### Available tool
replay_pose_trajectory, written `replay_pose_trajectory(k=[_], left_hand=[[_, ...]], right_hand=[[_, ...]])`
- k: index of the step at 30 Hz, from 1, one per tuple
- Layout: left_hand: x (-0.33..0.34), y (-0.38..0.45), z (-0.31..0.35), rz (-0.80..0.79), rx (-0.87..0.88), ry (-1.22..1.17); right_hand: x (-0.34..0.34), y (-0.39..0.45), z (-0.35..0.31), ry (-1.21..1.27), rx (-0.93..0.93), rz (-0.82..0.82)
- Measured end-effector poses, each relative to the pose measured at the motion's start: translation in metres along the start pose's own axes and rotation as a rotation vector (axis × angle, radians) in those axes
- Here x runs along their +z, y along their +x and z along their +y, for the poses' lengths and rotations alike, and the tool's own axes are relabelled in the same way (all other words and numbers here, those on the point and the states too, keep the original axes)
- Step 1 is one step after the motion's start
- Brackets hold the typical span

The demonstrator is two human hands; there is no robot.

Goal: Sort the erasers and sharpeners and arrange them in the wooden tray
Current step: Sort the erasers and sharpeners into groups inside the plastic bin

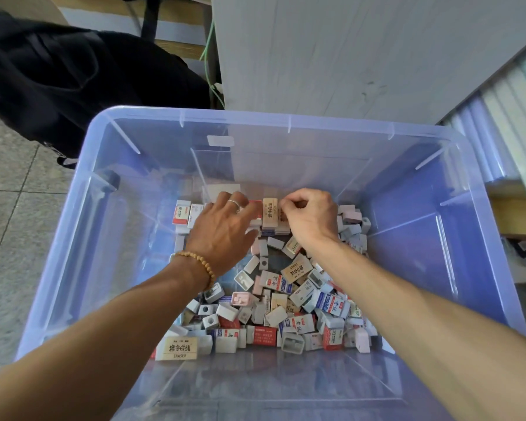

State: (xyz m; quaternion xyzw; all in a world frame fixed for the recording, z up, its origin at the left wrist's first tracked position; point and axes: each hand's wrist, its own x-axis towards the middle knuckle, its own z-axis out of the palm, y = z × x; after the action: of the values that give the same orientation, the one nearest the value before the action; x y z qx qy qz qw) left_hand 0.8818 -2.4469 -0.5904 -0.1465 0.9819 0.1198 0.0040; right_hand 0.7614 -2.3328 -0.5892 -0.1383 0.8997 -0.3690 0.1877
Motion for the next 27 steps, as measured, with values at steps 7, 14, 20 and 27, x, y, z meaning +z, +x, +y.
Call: replay_pose_trajectory(k=[7, 14, 20, 27], left_hand=[[0.003, 0.006, 0.011, -0.124, 0.101, 0.013], [-0.012, -0.017, 0.021, -0.235, 0.136, -0.141], [0.0, -0.026, 0.037, -0.368, 0.274, -0.042], [0.016, -0.027, 0.032, -0.402, 0.209, 0.012]], right_hand=[[-0.05, -0.013, 0.01, -0.273, -0.097, -0.27], [-0.043, -0.04, 0.017, -0.796, -0.39, -0.715], [-0.052, -0.037, 0.023, -0.846, -0.385, -0.651], [-0.058, -0.034, 0.023, -0.716, -0.276, -0.792]])
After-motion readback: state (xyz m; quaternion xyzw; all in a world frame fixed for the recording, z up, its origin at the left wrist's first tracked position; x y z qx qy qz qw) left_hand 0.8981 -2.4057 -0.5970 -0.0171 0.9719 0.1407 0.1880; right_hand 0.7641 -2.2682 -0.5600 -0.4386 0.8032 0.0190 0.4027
